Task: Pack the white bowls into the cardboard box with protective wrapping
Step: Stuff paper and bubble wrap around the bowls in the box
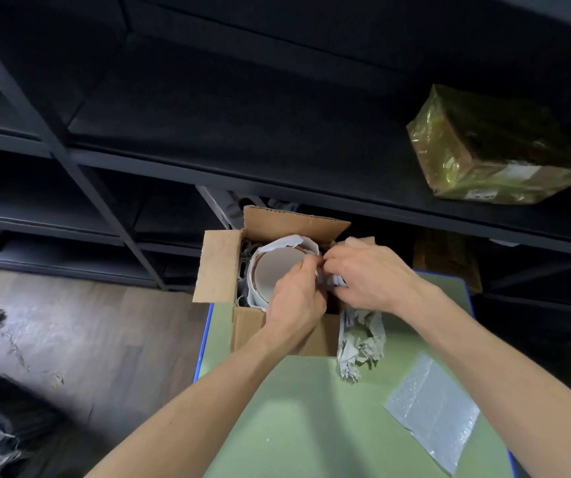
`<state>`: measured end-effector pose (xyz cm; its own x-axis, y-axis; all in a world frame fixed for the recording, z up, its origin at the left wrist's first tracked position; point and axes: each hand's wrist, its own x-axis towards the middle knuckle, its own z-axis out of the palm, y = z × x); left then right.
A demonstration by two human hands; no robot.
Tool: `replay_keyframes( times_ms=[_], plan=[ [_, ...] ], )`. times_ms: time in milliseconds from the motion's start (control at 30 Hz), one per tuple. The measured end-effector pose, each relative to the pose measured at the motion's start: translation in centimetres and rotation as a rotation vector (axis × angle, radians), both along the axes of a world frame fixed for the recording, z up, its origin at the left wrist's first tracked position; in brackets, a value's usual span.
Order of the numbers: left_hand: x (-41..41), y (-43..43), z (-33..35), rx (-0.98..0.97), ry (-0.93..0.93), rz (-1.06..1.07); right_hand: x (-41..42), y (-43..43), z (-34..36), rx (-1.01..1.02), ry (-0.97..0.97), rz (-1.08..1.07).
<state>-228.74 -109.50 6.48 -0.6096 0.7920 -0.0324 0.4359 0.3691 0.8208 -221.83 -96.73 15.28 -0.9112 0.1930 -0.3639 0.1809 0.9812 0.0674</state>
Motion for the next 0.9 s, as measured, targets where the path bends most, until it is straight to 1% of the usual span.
replay_keyframes(
  times_ms=[100,267,333,400,500,600,667,767,900],
  plan=[
    [0.0,0.0,-0.1,-0.005,0.012,0.004,0.2,-0.1,-0.6,0.038,-0.022,0.069],
    [0.1,-0.1,0.0,-0.014,0.023,0.021,-1.0,0.1,-1.9,0.03,-0.109,0.04],
    [0.1,-0.2,-0.1,-0.008,0.013,0.023,-1.1,0.2,-2.0,0.021,-0.11,0.034],
    [0.0,-0.3,-0.1,-0.002,0.013,0.012,-0.6,0.6,-1.5,0.011,-0.086,0.078],
    [0.0,-0.3,0.3,-0.003,0.019,0.01,0.1,1.2,-0.7,-0.006,0.012,0.125],
    [0.1,-0.2,0.4,-0.009,0.029,0.014,0.2,1.1,-1.1,-0.026,0.016,0.078],
    [0.1,-0.2,0.2,-0.006,0.025,0.011,-0.3,0.6,-2.0,0.011,-0.021,0.056],
    [0.0,-0.2,0.2,-0.004,0.024,0.014,-0.7,0.2,-2.9,0.056,-0.023,0.035],
    [0.0,-0.3,0.1,0.033,0.034,0.013,0.3,0.3,-2.6,0.064,0.082,0.059]
  ],
)
